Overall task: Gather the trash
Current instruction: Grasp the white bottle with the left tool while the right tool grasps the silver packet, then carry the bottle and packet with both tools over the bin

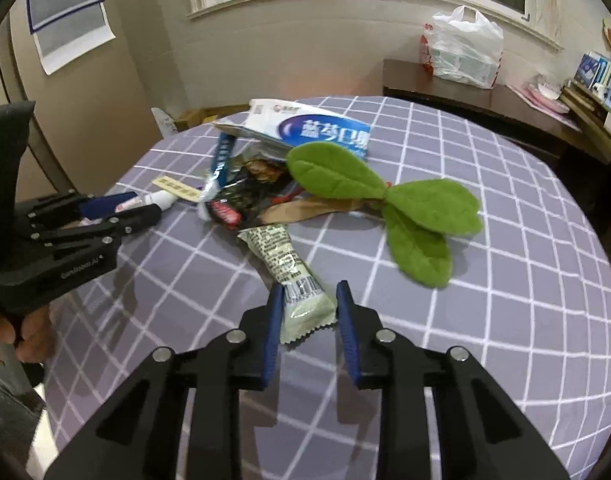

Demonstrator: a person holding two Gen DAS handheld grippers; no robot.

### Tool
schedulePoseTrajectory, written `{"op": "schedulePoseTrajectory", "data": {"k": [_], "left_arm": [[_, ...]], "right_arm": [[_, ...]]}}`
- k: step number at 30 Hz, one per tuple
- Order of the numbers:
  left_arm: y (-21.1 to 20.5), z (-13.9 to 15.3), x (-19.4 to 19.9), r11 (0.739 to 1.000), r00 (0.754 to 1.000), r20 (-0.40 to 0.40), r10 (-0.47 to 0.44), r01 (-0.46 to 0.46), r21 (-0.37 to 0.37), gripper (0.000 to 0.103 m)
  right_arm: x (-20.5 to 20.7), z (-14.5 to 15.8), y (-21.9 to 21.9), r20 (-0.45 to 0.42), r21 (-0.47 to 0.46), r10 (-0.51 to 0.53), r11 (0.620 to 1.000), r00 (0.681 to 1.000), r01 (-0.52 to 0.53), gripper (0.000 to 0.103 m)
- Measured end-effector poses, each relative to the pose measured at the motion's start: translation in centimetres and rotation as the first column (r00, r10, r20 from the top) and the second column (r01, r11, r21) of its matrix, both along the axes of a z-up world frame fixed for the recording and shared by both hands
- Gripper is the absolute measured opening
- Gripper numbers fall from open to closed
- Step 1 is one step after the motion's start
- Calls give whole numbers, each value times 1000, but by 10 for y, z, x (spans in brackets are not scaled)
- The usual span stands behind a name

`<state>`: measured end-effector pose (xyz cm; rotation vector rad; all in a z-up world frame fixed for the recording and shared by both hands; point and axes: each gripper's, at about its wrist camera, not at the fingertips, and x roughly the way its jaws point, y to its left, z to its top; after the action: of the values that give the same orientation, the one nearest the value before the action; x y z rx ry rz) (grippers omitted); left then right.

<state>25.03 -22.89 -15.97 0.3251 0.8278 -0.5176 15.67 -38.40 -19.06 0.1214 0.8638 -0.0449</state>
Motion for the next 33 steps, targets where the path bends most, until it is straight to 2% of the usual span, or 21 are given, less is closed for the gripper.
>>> {"op": "schedulePoseTrajectory", "data": {"k": [7,13,17,22,28,33], "left_arm": [[27,12,-30,997,998,9,63,-62,-47,35],[68,31,-51,987,992,23,122,-119,-110,35],[111,38,-59,974,985,23,171,-165,-158,35],[177,40,-66,946,963,22,268,-258,-194,35],[261,29,-63,895,908,17,418,-409,-178,35],[329,12,-59,832,842,-3,540,-534,-150,35]], "right_arm": [[-14,13,30,28,23,28,999,999,-29,27],[-22,28,78,56,32,79,996,995,-81,27],[-23,36,117,73,29,127,991,989,-129,27],[-17,41,179,89,23,205,978,975,-208,27],[1,37,266,89,43,333,940,939,-338,27],[25,23,335,64,57,421,904,905,-425,27]]}}
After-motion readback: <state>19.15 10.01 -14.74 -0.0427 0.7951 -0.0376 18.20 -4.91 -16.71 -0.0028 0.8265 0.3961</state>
